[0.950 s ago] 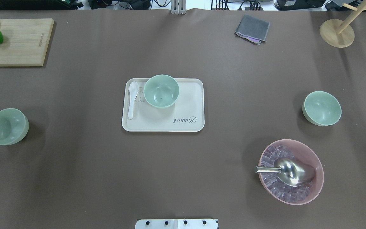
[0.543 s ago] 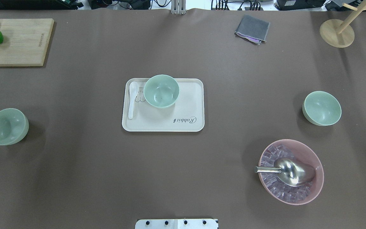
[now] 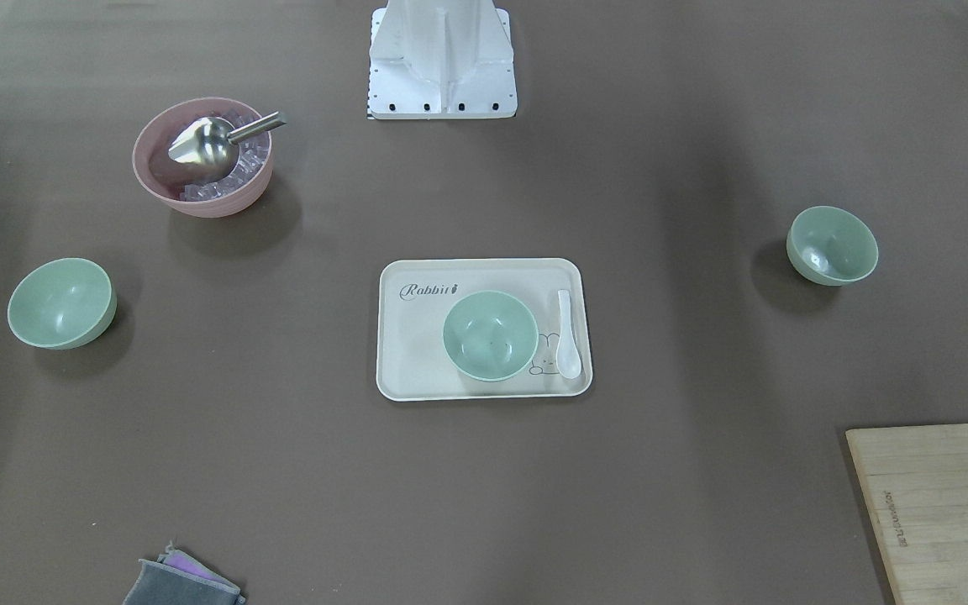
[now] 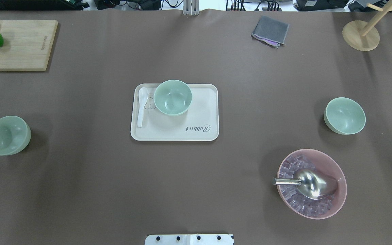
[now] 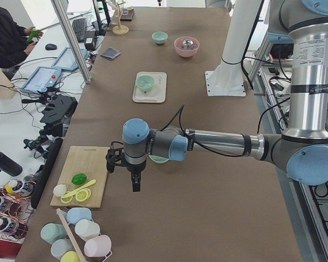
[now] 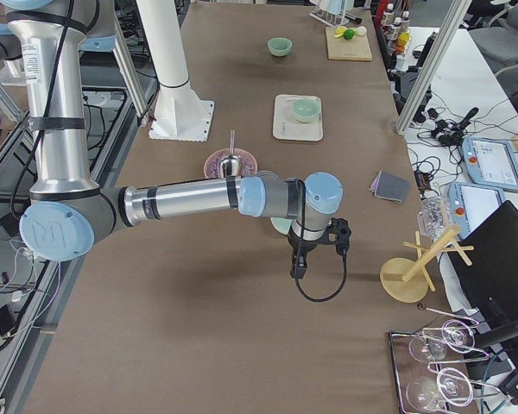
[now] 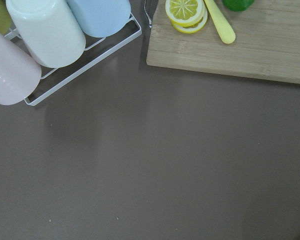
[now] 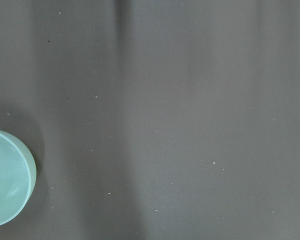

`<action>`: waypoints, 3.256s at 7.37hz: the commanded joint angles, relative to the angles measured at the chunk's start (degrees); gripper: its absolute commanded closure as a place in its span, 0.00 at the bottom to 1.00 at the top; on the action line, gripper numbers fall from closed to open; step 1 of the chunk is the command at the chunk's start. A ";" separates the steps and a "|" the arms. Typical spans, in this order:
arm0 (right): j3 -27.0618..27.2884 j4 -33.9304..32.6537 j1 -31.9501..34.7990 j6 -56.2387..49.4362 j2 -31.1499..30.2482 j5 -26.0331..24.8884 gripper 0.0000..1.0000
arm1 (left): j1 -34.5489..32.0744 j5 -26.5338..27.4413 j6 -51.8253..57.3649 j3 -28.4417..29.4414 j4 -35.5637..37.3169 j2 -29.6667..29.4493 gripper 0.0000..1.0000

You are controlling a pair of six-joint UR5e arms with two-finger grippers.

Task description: Stack green bowls together

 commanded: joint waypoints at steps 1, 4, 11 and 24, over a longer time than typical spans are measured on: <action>0.08 0.00 0.00 0.09 0.02 0.00 0.00 | 0.00 0.00 -0.09 -0.10 0.00 -0.03 0.02; 0.08 0.09 0.00 0.09 0.37 0.00 0.00 | 0.00 0.00 -0.09 -0.10 0.00 -0.03 0.02; 0.17 0.00 0.00 0.17 0.54 0.00 0.00 | 0.18 -0.09 -0.09 -0.10 0.09 -0.47 0.02; 0.25 0.09 -5.01 8.87 5.47 1.67 0.00 | 13.61 -8.44 -7.12 -0.45 -7.47 -0.39 0.02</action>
